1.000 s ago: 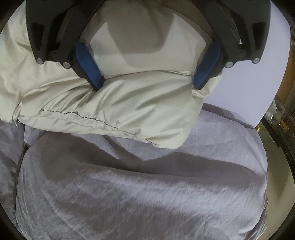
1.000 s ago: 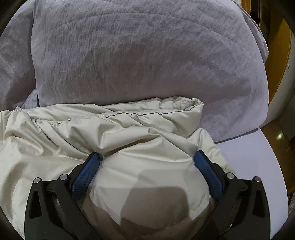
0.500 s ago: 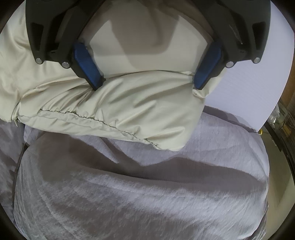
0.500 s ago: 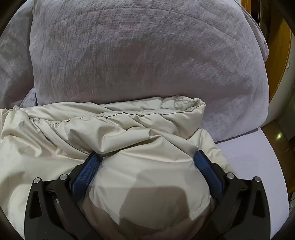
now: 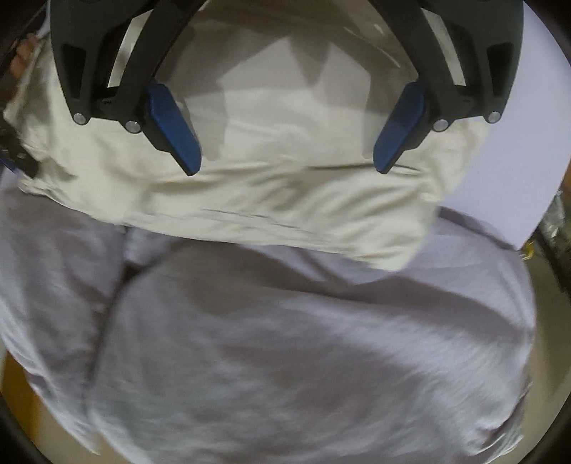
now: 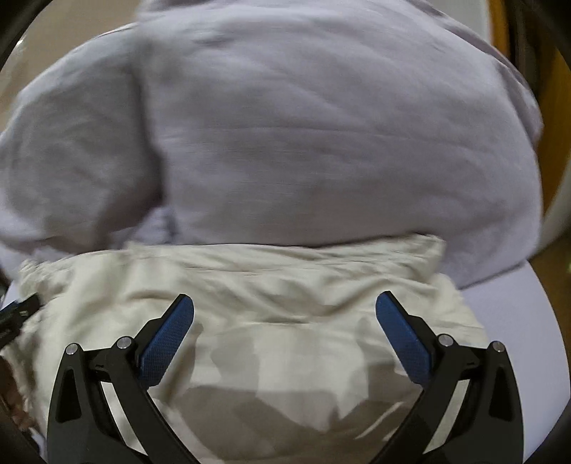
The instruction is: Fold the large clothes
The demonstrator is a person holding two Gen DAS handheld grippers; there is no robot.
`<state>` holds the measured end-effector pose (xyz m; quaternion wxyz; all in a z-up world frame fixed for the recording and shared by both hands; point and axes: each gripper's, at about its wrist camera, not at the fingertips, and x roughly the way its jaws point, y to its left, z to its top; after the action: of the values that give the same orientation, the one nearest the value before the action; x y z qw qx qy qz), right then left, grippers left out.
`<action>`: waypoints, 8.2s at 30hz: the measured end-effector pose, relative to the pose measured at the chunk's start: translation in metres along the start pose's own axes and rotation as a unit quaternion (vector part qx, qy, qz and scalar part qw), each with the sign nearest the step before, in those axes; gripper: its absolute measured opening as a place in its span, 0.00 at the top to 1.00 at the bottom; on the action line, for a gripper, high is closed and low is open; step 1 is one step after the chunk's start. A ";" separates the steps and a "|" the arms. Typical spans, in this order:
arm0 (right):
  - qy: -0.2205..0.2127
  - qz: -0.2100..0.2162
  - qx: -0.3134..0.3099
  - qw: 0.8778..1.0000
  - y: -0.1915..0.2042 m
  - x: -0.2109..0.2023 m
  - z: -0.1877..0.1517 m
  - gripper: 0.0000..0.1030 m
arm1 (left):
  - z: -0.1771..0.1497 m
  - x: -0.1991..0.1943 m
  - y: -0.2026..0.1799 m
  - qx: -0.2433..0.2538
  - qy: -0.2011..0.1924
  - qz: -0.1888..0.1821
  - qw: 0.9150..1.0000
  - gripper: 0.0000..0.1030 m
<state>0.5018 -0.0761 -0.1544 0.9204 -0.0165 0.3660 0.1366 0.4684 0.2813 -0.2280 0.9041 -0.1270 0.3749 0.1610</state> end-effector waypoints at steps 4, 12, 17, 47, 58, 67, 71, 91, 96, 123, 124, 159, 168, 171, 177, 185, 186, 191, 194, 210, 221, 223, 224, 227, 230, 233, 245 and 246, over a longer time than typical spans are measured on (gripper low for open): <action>0.007 0.027 -0.023 0.999 0.028 0.004 -0.008 0.01 | -0.006 0.004 -0.023 0.022 0.003 -0.019 1.000 0.06; 0.024 0.036 -0.033 0.999 0.039 0.041 -0.002 0.01 | -0.015 0.024 -0.038 0.028 0.003 -0.006 1.000 0.05; 0.033 0.043 -0.016 0.998 0.036 0.054 -0.003 0.01 | -0.017 0.039 -0.034 0.025 0.003 -0.001 1.000 0.05; 0.048 -0.050 0.056 0.996 -0.028 0.008 -0.011 0.01 | -0.044 -0.015 0.020 0.019 0.003 0.019 1.000 0.05; 0.100 -0.126 0.217 0.963 -0.144 -0.038 -0.061 0.01 | -0.083 -0.093 0.076 -0.045 0.025 0.032 0.998 0.05; 0.145 -0.047 0.338 0.929 -0.174 -0.017 -0.096 0.01 | -0.105 -0.079 0.091 -0.097 0.066 0.021 0.993 0.06; 0.145 -0.032 0.354 0.923 -0.174 -0.007 -0.099 0.04 | -0.099 -0.068 0.091 -0.114 0.073 0.025 0.991 0.06; 0.120 0.007 0.346 0.931 -0.155 -0.010 -0.101 0.59 | -0.112 -0.050 0.113 -0.213 0.094 -0.030 0.972 0.47; 0.107 0.010 0.324 0.940 -0.146 -0.024 -0.099 0.69 | -0.112 -0.067 0.115 -0.206 0.069 -0.046 0.975 0.64; 0.114 0.029 0.255 0.960 -0.098 -0.134 -0.189 0.62 | -0.197 -0.178 0.176 -0.214 0.058 -0.015 0.975 0.56; 0.107 0.010 0.246 0.963 -0.098 -0.141 -0.186 0.54 | -0.197 -0.178 0.177 -0.218 0.058 -0.011 0.974 0.52; 0.102 -0.014 -0.045 0.994 0.040 -0.097 -0.176 0.22 | -0.196 -0.148 0.185 -0.292 0.055 -0.002 0.955 0.20; 0.098 -0.026 -0.074 0.992 0.048 -0.086 -0.185 0.17 | -0.195 -0.154 0.183 -0.304 0.028 -0.023 0.952 0.54; 0.097 -0.027 -0.078 0.992 0.048 -0.085 -0.186 0.17 | -0.187 -0.163 0.179 -0.300 0.015 -0.039 0.953 0.64; 0.099 -0.026 -0.082 0.991 0.047 -0.085 -0.183 0.17 | -0.164 -0.190 0.162 -0.282 -0.025 -0.079 0.956 0.69; 0.099 -0.022 -0.085 0.991 0.046 -0.085 -0.184 0.17 | -0.128 -0.227 0.114 -0.223 -0.070 -0.133 0.963 0.71; 0.099 -0.021 -0.085 0.991 0.045 -0.085 -0.184 0.17 | -0.123 -0.233 0.104 -0.211 -0.075 -0.142 0.964 0.71; 0.101 -0.017 -0.084 0.991 0.045 -0.084 -0.183 0.17 | -0.111 -0.250 0.065 -0.163 -0.091 -0.178 0.966 0.72; 0.102 -0.011 -0.082 0.991 0.043 -0.085 -0.182 0.17 | -0.104 -0.259 0.032 -0.127 -0.096 -0.205 0.966 0.72; 0.061 -0.009 -0.021 0.998 -0.015 -0.135 -0.183 0.17 | -0.105 -0.238 -0.129 0.031 -0.044 -0.285 0.957 0.72; 0.041 -0.091 0.093 0.991 -0.105 -0.168 -0.197 0.17 | -0.135 -0.199 -0.233 0.127 0.028 -0.303 0.944 0.72; 0.041 -0.107 0.112 0.987 -0.120 -0.174 -0.203 0.17 | -0.145 -0.190 -0.254 0.149 0.048 -0.303 0.940 0.72; 0.041 -0.113 0.120 0.985 -0.127 -0.176 -0.206 0.17 | -0.151 -0.185 -0.264 0.160 0.057 -0.301 0.939 0.72; 0.043 -0.134 0.144 0.980 -0.146 -0.183 -0.216 0.17 | -0.168 -0.177 -0.289 0.192 0.073 -0.290 0.935 0.72; 0.044 -0.149 0.165 0.974 -0.162 -0.190 -0.223 0.17 | -0.174 -0.172 -0.308 0.220 0.083 -0.280 0.931 0.70; 0.044 -0.156 0.184 0.969 -0.176 -0.196 -0.227 0.17 | -0.175 -0.177 -0.320 0.237 0.082 -0.275 0.928 0.58; -0.010 -0.121 0.168 0.978 -0.172 -0.222 -0.185 0.17 | -0.148 -0.242 -0.282 0.225 0.021 -0.298 0.927 0.23; -0.014 -0.112 0.164 0.980 -0.168 -0.223 -0.179 0.17 | -0.142 -0.245 -0.274 0.219 0.012 -0.291 0.931 0.23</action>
<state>0.2716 -0.3142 -0.1462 0.9249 0.0957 0.3667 -0.0293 0.3201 -0.0670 -0.1199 0.9122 -0.0309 0.3581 -0.1967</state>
